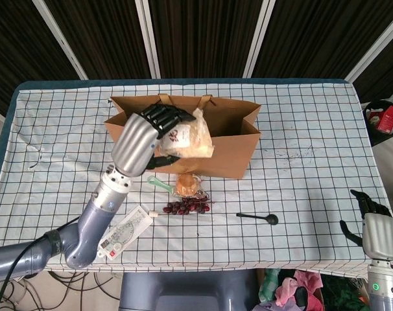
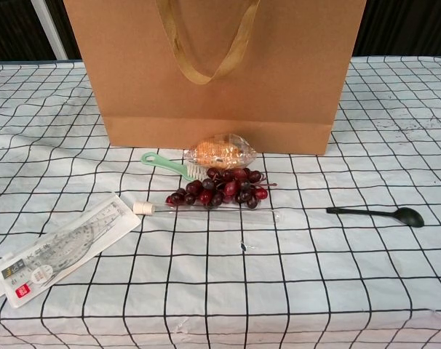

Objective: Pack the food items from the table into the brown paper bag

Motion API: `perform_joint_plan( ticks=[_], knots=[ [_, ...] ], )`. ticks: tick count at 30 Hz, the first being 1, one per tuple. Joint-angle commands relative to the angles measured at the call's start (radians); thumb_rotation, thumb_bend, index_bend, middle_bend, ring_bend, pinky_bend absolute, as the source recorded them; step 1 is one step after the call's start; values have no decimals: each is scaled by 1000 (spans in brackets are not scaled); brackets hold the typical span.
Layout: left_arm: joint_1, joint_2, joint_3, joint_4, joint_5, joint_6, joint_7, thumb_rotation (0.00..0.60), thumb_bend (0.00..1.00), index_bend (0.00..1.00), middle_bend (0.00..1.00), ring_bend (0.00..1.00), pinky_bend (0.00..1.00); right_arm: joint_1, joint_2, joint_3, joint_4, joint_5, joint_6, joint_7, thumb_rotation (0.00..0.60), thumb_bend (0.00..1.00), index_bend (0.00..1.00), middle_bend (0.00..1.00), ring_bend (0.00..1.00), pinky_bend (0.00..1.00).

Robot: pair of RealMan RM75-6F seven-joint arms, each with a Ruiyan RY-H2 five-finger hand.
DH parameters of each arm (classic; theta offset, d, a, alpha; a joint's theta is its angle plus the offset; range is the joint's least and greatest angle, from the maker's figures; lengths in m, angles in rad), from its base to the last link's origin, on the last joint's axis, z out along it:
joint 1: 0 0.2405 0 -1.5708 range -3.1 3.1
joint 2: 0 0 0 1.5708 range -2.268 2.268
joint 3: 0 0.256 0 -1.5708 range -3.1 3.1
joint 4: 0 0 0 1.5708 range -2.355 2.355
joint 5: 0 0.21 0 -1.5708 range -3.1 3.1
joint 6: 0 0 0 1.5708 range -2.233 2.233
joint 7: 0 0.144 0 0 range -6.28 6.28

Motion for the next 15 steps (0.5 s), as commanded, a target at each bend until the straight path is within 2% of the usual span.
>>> perform_joint_plan(
  ticks=[1,7,11,15],
  knots=[
    [-41,11,-40,85,-66,-33,-40,600,312,334,393,332,381,1,-3,0,2,1,-2,-3,600,231,197,214,307,298],
    [-78,5,-27,205,-99,-66,-72,600,308,329,389,329,381,1,-8,3,10,9,-8,-4,600,231,200,214,307,299],
    [-88,0,6,256,-106,-85,-79,600,306,321,381,321,381,0,-6,7,10,8,-3,-3,600,232,202,214,307,298],
    [-98,-12,18,286,-133,-99,-77,600,280,307,366,304,381,-2,-4,10,10,6,7,-6,600,231,203,214,307,298]
  ],
)
